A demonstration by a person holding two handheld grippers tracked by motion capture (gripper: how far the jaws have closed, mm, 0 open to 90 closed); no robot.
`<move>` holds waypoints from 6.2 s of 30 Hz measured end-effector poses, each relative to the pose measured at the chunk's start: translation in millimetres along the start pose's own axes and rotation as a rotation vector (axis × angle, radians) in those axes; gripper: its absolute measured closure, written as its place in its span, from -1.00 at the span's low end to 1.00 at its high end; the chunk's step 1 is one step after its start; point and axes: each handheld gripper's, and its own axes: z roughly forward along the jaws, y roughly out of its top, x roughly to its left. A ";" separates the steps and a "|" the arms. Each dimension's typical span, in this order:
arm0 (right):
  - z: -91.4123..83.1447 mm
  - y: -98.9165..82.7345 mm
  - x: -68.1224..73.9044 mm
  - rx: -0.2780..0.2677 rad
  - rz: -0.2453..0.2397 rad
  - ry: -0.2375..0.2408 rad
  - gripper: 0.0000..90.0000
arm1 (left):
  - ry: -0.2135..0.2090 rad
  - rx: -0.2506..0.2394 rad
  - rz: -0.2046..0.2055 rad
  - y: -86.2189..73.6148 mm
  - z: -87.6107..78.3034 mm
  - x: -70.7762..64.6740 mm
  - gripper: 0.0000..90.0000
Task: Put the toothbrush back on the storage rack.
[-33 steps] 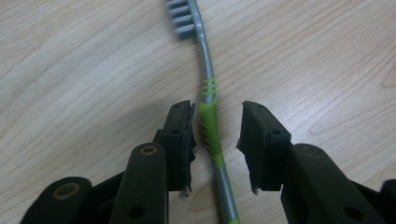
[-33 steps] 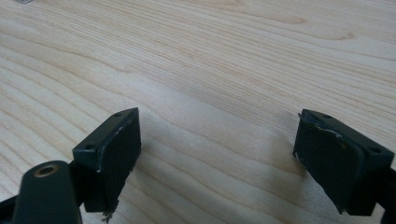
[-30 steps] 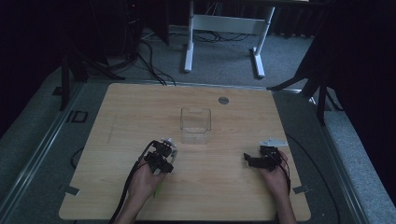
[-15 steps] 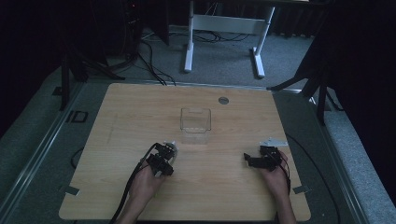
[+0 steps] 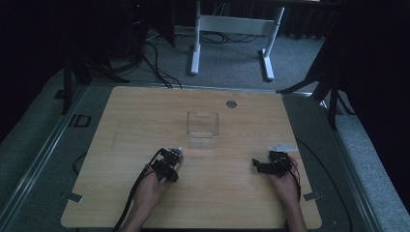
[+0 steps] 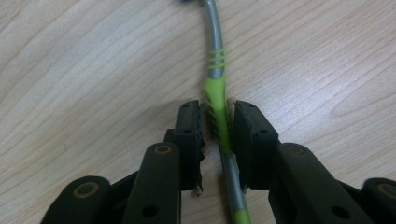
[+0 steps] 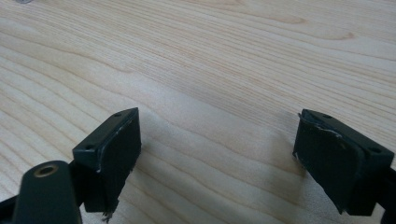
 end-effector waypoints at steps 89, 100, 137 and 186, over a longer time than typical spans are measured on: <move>0.0 0.0 0.0 0.000 0.000 0.000 -0.67 | 0.063 -0.287 0.023 -10.2 -46.3 10.3 0.82; 0.0 0.0 0.0 0.000 0.000 0.000 -0.67 | 0.071 -0.336 0.007 -10.6 -52.3 11.5 0.82; 0.0 0.0 -0.1 0.000 -0.001 0.000 -0.67 | 0.044 -0.498 0.006 -15.4 -60.4 15.6 0.82; 0.0 0.0 0.0 0.000 0.000 0.000 -0.67 | -0.015 -0.696 0.002 -14.7 -75.4 13.2 0.82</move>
